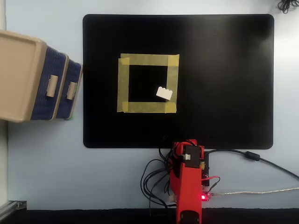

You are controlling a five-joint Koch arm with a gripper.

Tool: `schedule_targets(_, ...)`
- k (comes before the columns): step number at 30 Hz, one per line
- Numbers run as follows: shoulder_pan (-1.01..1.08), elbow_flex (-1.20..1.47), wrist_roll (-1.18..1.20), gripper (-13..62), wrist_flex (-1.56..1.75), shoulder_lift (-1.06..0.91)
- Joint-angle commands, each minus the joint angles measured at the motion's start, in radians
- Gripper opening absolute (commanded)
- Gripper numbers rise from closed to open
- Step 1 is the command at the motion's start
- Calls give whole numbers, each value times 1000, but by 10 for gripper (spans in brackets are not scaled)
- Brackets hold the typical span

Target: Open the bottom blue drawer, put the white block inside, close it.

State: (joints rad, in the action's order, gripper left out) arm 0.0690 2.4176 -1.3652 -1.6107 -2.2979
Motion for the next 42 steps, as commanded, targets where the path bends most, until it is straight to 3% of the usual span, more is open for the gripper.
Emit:
schedule_targets(1,11,17,-5,352,-101,-44)
schedule_targets(11,11,8,-9,340,-110,-48)
schedule_targets(17,-26,-459,-38,336,-103,-37)
schedule_targets(19,-129,-615,-115,336,-80,2)
schedule_targets(22,-469,-670,-445,336,60,66)
schedule_targets(25,-848,-571,-963,336,387,202)
schedule_targets(28,-1089,-457,-1390,336,876,325)
schedule_targets(33,-1111,-255,-1480,336,1715,517)
schedule_targets(37,-1111,-216,-1539,336,2339,779)
schedule_targets(42,-1104,-390,-1565,336,2672,1121)
